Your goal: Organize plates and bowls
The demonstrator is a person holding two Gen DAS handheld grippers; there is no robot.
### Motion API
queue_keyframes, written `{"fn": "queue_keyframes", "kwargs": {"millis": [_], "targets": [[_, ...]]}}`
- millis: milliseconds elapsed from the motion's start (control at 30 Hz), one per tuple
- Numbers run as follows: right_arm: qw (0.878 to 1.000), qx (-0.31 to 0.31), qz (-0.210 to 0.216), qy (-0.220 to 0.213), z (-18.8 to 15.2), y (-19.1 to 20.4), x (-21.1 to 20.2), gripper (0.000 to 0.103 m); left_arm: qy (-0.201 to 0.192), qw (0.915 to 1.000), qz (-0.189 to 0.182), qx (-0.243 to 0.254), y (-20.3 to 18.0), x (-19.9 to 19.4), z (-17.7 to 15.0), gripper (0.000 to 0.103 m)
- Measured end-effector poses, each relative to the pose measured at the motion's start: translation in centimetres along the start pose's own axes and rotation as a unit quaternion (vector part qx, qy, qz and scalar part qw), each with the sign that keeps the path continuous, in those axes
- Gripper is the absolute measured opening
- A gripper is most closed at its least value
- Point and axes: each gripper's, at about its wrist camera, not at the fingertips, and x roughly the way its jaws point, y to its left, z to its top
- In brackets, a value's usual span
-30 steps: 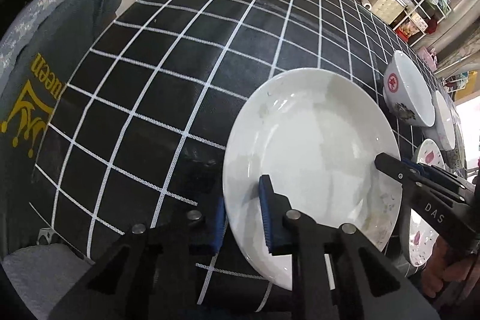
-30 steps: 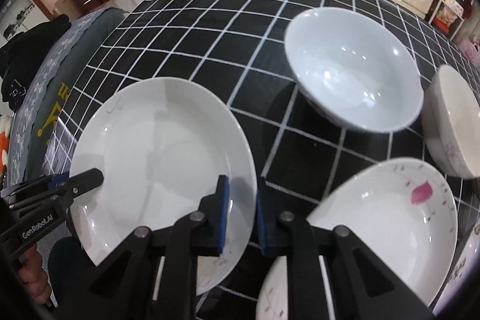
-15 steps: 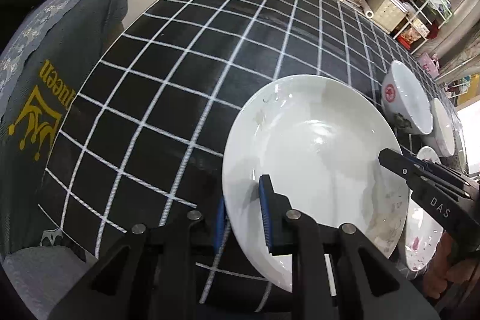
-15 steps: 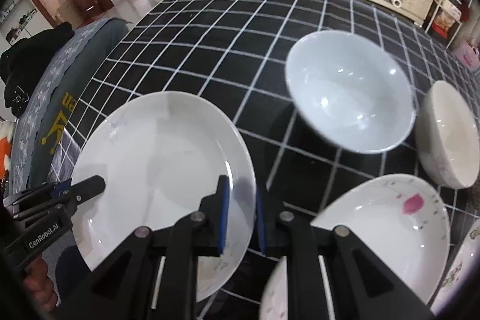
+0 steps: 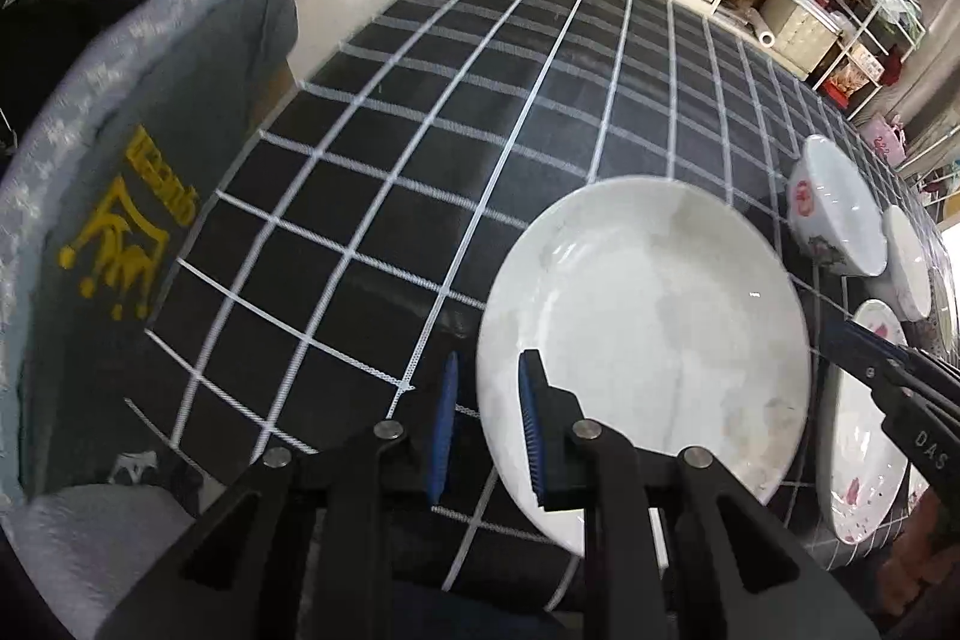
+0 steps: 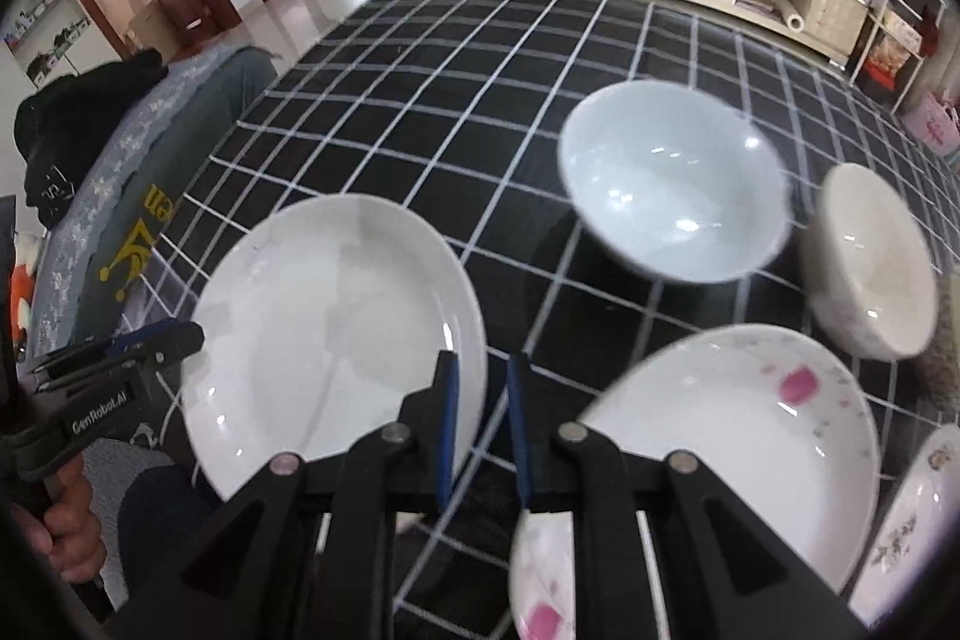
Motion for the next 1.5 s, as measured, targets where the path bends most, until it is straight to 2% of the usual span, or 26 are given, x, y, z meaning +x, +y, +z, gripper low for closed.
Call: {"fn": "queue_keyframes", "kwargs": {"millis": [100, 300, 367, 533, 733, 833, 933, 1000, 1100, 1500], "targets": [[1.0, 0.012, -0.006, -0.013, -0.7, -1.1, -1.8, 0.02, -0.018, 0.9996, -0.02, 0.005, -0.9, -2.2, -0.3, 0.019], [0.999, 0.041, -0.017, -0.027, -2.8, -4.3, -4.4, 0.02, -0.027, 0.9956, -0.072, 0.053, -6.4, -4.4, -1.3, 0.019], [0.998, 0.054, -0.009, -0.028, -3.9, -5.6, -4.9, 0.02, -0.022, 0.9938, -0.082, 0.071, -8.6, -4.4, -2.0, 0.019], [0.997, 0.069, -0.031, -0.031, -6.0, -8.5, -5.8, 0.02, 0.002, 0.9876, -0.103, 0.118, -13.5, -3.8, -4.3, 0.019], [0.994, 0.088, -0.05, -0.034, -7.3, -11.9, -6.1, 0.02, 0.033, 0.9831, -0.131, 0.123, -16.5, -2.5, -5.7, 0.019], [0.993, 0.094, -0.07, -0.029, -7.4, -13.1, -5.7, 0.022, 0.039, 0.9827, -0.128, 0.129, -17.8, -1.9, -5.9, 0.019], [0.992, 0.1, -0.076, -0.024, -7.6, -14.5, -5.6, 0.03, 0.05, 0.9823, -0.127, 0.128, -18.4, -0.8, -5.6, 0.019], [0.991, 0.102, -0.078, -0.022, -7.6, -15.1, -5.3, 0.041, 0.055, 0.9819, -0.128, 0.128, -18.6, -0.3, -5.3, 0.019], [0.991, 0.103, -0.08, -0.02, -7.1, -15.7, -4.7, 0.051, 0.064, 0.9815, -0.123, 0.132, -19.1, 0.7, -5.0, 0.019], [0.994, 0.087, -0.059, 0.01, -6.1, -16.1, -1.4, 0.051, 0.077, 0.9796, -0.11, 0.15, -20.3, 3.4, -4.3, 0.018]]}}
